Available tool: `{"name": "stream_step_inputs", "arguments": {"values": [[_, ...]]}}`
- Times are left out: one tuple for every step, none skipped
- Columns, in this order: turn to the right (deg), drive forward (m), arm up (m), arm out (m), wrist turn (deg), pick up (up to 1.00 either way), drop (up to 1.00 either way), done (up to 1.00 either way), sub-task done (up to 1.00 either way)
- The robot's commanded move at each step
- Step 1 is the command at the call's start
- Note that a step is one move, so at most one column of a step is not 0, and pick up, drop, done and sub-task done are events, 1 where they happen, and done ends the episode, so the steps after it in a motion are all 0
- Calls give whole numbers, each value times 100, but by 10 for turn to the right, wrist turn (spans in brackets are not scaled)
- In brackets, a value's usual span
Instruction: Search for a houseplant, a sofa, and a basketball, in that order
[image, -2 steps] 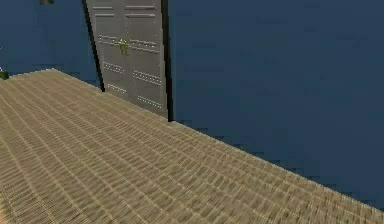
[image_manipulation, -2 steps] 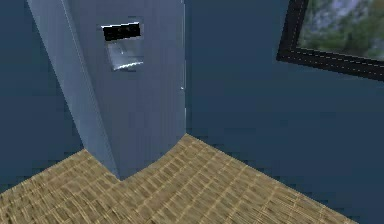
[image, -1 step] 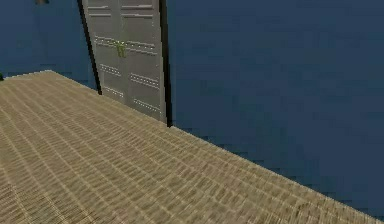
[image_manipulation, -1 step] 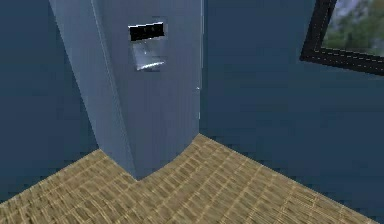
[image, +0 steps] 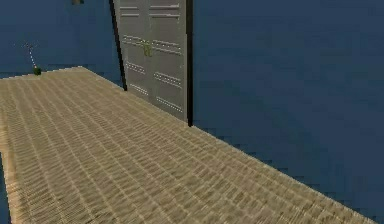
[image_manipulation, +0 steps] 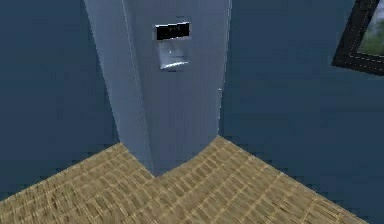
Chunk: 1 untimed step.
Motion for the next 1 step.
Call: {"name": "stream_step_inputs", "arguments": {"values": [[0, 35, 0, 0, 0, 0, 0, 0, 0]]}}
